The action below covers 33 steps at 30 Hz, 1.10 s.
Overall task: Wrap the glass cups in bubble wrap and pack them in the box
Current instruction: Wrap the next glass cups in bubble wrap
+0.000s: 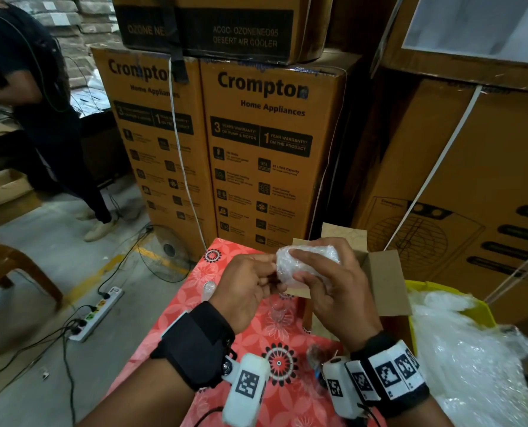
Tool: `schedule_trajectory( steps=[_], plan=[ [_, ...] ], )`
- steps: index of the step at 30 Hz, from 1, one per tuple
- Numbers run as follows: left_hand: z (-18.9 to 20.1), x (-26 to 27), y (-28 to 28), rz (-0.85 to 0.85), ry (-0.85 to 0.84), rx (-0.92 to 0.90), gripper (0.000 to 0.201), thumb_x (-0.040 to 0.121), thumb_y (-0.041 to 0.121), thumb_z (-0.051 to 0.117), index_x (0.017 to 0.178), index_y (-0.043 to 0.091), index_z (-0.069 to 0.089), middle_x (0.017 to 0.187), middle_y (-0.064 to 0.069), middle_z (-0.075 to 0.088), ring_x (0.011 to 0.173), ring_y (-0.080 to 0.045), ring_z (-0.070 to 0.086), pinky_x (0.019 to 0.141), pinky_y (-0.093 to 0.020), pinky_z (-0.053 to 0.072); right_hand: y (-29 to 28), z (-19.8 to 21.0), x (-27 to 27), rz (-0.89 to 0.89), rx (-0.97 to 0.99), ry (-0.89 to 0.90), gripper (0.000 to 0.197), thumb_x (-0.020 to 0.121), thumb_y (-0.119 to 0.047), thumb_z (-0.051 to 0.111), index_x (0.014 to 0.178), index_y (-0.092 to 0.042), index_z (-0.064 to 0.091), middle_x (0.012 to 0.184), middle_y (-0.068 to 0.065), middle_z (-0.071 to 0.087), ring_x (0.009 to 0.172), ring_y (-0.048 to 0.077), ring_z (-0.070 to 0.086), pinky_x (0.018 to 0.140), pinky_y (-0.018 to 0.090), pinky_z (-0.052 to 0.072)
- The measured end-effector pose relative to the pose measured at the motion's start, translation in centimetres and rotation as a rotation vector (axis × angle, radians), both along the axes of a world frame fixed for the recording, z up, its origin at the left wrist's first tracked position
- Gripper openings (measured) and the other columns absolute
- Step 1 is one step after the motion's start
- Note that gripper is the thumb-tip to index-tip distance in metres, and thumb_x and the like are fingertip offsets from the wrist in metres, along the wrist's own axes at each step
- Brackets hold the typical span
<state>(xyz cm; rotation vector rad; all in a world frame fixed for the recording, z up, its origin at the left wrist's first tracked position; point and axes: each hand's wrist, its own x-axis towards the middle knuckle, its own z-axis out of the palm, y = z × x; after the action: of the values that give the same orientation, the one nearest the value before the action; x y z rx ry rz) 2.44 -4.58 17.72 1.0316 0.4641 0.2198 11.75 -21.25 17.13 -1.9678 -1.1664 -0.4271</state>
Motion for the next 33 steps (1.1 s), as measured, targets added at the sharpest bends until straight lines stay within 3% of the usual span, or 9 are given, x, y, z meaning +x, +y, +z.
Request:
schedule_trajectory(
  steps=[2,5,8,11,15,20,25,29,33],
  plan=[
    [0.1,-0.2,-0.2,-0.023,0.027,-0.014,0.032,0.106,0.016,0.054,0.116,-0.007,0.074,0.101,-0.018,0.073,0.09,-0.029,0.065,0.081,-0.038,0.054,0.1,-0.1,-0.4,-0.036,-0.074,-0.027,0.046,0.087,-0.002,0.08,0.127,-0.025,0.074,0.129,0.004,0.055,0.119,0.023,0.057,0.085,0.041,0.061],
    [-0.2,-0.2,-0.7,-0.038,0.006,0.06,0.036,0.107,0.03,0.06,0.108,-0.003,0.073,0.093,-0.013,0.072,0.08,-0.019,0.07,0.082,-0.037,0.053,0.5,0.3,-1.6,-0.016,-0.125,-0.061,0.054,0.083,0.005,0.074,0.128,-0.023,0.071,0.126,0.004,0.054,0.116,0.023,0.055,0.085,0.032,0.053],
    [-0.5,0.0,-0.7,0.01,-0.035,0.054,0.045,0.105,0.031,0.061,0.116,-0.012,0.067,0.094,-0.019,0.064,0.075,-0.022,0.066,0.071,-0.03,0.058,1.1,0.9,-2.8,-0.07,-0.177,-0.053,0.057,0.081,0.003,0.064,0.131,-0.026,0.064,0.125,-0.001,0.047,0.114,0.02,0.05,0.085,0.025,0.042],
    [-0.4,0.4,-0.2,0.011,-0.055,0.048,0.052,0.097,0.035,0.065,0.117,-0.014,0.066,0.097,-0.02,0.058,0.08,-0.03,0.056,0.076,-0.036,0.059,1.3,1.1,-3.5,-0.109,-0.21,-0.044,0.06,0.08,-0.001,0.061,0.133,-0.029,0.06,0.125,-0.004,0.042,0.116,0.019,0.047,0.085,0.025,0.043],
    [-0.6,0.3,-0.2,-0.008,-0.074,0.029,0.054,0.098,0.036,0.068,0.119,-0.014,0.067,0.103,-0.024,0.066,0.086,-0.03,0.064,0.077,-0.034,0.06,1.0,1.6,-2.9,-0.079,-0.179,-0.023,0.063,0.082,0.003,0.073,0.134,-0.026,0.056,0.127,-0.003,0.045,0.114,0.016,0.048,0.087,0.025,0.046],
    [-1.3,0.4,-0.4,0.043,-0.05,0.001,0.062,0.088,0.039,0.082,0.121,-0.011,0.065,0.109,-0.025,0.071,0.093,-0.033,0.069,0.084,-0.042,0.056,0.4,1.9,-1.7,-0.002,-0.09,0.089,0.067,0.089,-0.013,0.081,0.139,-0.027,0.039,0.126,-0.014,0.046,0.116,0.007,0.05,0.092,0.019,0.044],
    [-0.9,0.4,0.2,0.053,0.023,0.169,0.052,0.099,0.052,0.068,0.121,0.005,0.069,0.111,-0.011,0.077,0.096,-0.024,0.073,0.08,-0.039,0.06,-0.2,1.7,-1.2,-0.009,-0.111,0.215,0.058,0.095,-0.034,0.076,0.137,-0.031,0.038,0.128,-0.013,0.049,0.113,0.007,0.054,0.086,0.026,0.052],
    [0.2,-0.3,-0.3,-0.148,-0.005,0.127,0.052,0.1,0.059,0.059,0.131,0.018,0.066,0.124,-0.013,0.075,0.109,-0.034,0.074,0.092,-0.053,0.06,-0.2,1.8,-1.3,0.042,-0.179,0.233,0.057,0.091,-0.035,0.079,0.13,-0.035,0.037,0.122,-0.012,0.048,0.101,0.004,0.056,0.076,0.024,0.056],
    [-0.2,-0.7,-1.3,-0.312,-0.054,0.113,0.057,0.094,0.067,0.065,0.14,0.033,0.064,0.143,-0.006,0.065,0.126,-0.029,0.066,0.093,-0.047,0.06,0.7,1.7,-1.9,0.037,-0.286,0.175,0.062,0.085,-0.033,0.083,0.131,-0.029,0.042,0.125,-0.012,0.044,0.096,0.006,0.054,0.072,0.029,0.058]
  ],
)
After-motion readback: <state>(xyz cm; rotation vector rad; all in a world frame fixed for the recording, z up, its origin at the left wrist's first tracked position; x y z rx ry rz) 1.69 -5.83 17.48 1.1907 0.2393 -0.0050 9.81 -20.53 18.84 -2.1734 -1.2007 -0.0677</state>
